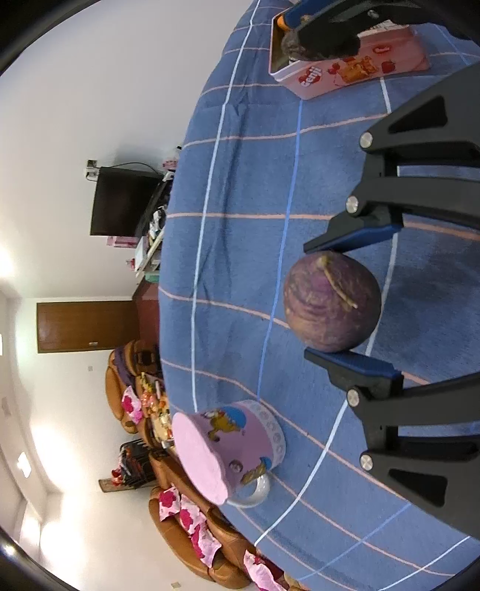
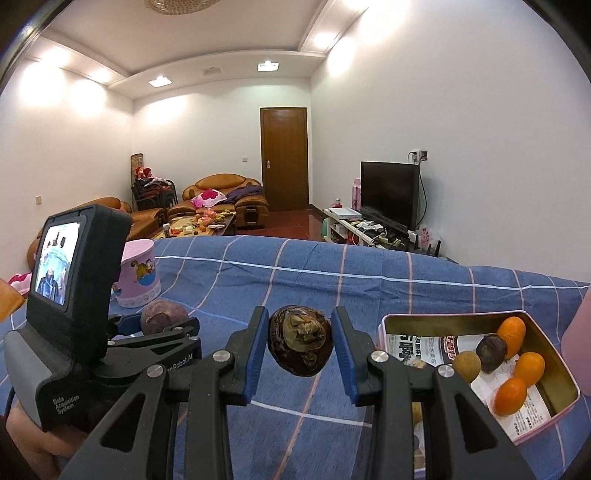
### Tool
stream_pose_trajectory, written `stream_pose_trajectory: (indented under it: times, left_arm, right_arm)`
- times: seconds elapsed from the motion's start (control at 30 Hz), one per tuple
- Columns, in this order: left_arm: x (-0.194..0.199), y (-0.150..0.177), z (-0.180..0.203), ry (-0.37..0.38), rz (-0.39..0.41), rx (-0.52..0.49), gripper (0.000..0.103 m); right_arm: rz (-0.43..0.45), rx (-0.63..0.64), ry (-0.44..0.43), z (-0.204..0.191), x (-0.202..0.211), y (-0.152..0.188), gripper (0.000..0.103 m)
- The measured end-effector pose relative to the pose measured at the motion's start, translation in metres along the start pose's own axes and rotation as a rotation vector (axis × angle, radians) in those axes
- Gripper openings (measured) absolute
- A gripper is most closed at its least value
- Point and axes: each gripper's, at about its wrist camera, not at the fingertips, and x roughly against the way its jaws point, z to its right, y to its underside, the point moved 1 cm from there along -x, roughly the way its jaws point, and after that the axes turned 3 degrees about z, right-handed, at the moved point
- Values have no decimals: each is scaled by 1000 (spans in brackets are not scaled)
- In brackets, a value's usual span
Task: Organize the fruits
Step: 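Lift and carry both held fruits toward the pink tin with both tools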
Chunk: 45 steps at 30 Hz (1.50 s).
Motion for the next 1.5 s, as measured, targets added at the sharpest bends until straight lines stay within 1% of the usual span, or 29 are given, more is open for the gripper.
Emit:
stream_pose_trajectory:
  times: [0.3,0.73,0.97,1.13,1.27,1.5]
  left_arm:
    - [20,7,-2,-11,67,6,51]
    - [41,16,0,-17,143,20,51]
    - [48,21,3,-15,158,18,51]
    - [55,24,13,-12,174,-2,51]
    - [57,25,19,-6,174,-6,51]
    - [62,27,26,-5,181,-5,51]
  right_arm:
    - [6,9,2,-3,12,5,37]
    - [11,6,17,0,25,7,37]
    - [16,13,29,1,36,11,37]
    - [10,6,41,7,41,13,37]
    - [4,-9,40,15,43,13,37]
    - [6,-9,42,19,48,16,37]
